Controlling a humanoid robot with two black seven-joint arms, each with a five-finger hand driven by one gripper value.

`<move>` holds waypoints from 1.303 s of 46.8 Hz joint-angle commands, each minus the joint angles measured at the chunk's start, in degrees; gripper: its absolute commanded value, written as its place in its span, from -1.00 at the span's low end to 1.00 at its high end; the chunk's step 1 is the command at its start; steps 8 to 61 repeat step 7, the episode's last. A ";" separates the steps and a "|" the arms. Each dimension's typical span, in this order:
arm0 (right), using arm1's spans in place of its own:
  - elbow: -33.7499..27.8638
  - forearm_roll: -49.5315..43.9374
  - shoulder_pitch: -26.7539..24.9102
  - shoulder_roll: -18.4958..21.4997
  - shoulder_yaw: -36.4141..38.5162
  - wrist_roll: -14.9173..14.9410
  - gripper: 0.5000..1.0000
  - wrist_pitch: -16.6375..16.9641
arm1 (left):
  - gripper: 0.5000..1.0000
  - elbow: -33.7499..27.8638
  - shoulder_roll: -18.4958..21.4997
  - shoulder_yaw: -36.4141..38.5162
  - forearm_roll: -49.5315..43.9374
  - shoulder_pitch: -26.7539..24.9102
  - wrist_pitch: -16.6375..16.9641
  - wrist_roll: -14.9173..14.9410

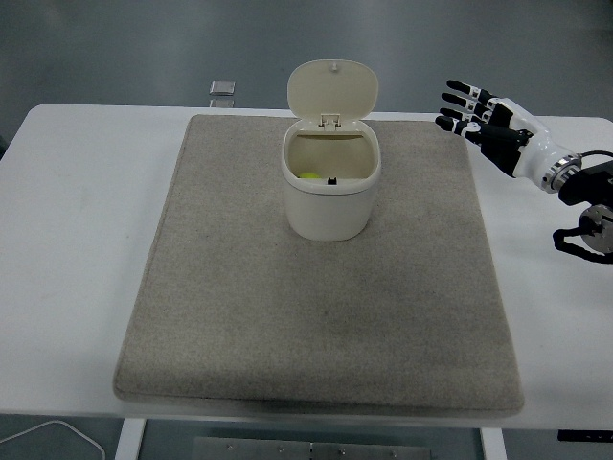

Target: Pick up the tennis ball and place it in the box.

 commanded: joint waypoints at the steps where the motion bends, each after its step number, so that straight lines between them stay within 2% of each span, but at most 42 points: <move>1: 0.00 0.00 -0.16 0.10 0.01 0.06 0.72 -0.06 | 0.97 0.00 0.00 0.02 0.00 0.08 0.00 0.00; 61: 0.00 0.00 -0.34 0.10 0.01 0.06 0.72 -0.15 | 0.97 0.00 0.00 0.02 0.00 -0.01 0.00 0.00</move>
